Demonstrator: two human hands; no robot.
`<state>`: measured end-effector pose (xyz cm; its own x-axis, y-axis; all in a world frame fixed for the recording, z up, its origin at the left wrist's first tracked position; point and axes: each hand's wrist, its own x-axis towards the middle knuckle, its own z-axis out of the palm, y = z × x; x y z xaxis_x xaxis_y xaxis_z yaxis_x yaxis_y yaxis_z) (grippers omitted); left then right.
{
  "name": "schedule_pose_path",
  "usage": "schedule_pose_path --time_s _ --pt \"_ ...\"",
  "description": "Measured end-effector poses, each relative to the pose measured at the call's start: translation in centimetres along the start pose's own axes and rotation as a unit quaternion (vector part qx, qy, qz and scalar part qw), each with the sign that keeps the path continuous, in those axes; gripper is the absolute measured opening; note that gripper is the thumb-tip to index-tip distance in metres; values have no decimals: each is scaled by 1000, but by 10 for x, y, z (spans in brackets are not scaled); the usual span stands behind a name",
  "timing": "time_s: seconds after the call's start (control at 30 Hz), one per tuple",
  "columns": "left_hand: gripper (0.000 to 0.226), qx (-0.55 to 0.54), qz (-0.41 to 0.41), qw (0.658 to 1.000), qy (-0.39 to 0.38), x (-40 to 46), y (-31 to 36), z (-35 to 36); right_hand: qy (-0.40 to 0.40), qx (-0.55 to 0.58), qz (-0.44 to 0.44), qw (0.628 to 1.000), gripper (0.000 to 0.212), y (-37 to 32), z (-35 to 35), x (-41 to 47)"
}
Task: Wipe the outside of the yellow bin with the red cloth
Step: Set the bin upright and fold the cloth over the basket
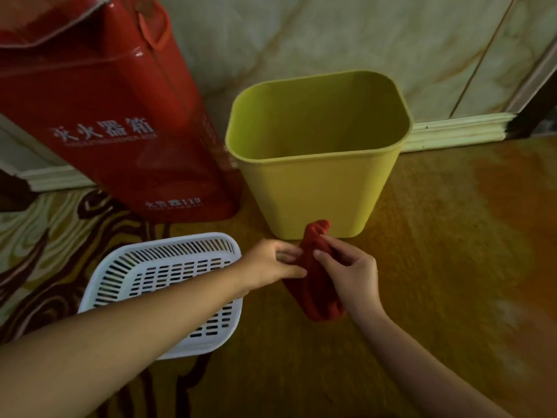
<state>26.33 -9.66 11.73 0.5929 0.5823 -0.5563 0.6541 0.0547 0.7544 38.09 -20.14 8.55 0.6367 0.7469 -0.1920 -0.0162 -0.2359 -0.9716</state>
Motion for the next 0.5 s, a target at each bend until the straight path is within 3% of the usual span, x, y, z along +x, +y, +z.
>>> schedule_pose_path --time_s 0.17,0.3,0.5 --pt "20 -25 12 1000 8 -3 -1 -28 -65 46 19 997 26 -18 13 13" --pt "23 -138 23 990 -5 -18 -13 -62 -163 109 24 980 24 -47 39 26" --pt "25 -247 27 967 61 -48 -55 -126 -285 65 19 956 35 -82 117 40"
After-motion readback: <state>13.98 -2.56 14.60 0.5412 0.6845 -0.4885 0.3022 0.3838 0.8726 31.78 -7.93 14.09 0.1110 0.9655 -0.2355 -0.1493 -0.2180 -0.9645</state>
